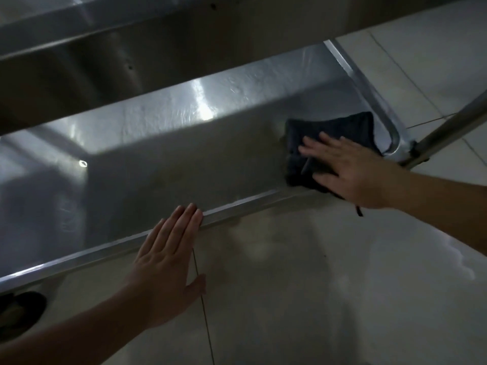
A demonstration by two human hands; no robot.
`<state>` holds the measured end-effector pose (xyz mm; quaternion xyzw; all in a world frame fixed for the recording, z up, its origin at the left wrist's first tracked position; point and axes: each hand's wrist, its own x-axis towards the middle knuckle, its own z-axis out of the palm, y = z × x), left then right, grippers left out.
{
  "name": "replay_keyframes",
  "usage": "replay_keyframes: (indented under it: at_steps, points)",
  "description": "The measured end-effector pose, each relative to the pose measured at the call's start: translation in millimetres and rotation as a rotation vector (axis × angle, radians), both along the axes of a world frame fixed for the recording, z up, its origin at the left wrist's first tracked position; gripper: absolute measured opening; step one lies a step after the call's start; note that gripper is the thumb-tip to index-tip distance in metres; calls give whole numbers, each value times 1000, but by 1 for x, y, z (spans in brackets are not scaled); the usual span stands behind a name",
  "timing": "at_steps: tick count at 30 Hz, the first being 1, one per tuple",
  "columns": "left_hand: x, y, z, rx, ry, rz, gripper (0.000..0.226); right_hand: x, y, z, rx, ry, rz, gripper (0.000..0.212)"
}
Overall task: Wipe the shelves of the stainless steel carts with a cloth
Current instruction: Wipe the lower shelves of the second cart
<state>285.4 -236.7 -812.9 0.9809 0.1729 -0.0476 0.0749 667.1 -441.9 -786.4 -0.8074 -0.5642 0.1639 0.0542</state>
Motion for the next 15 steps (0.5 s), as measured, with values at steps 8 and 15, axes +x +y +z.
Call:
replay_keyframes:
  at_steps: [8,15]
  points:
    - [4,-4,-3,4,0,32,125,-63,18,-1,84,-37,-28,65]
    - [1,-2,-4,0,-27,17,126,-47,-9,16,44,-17,9,63]
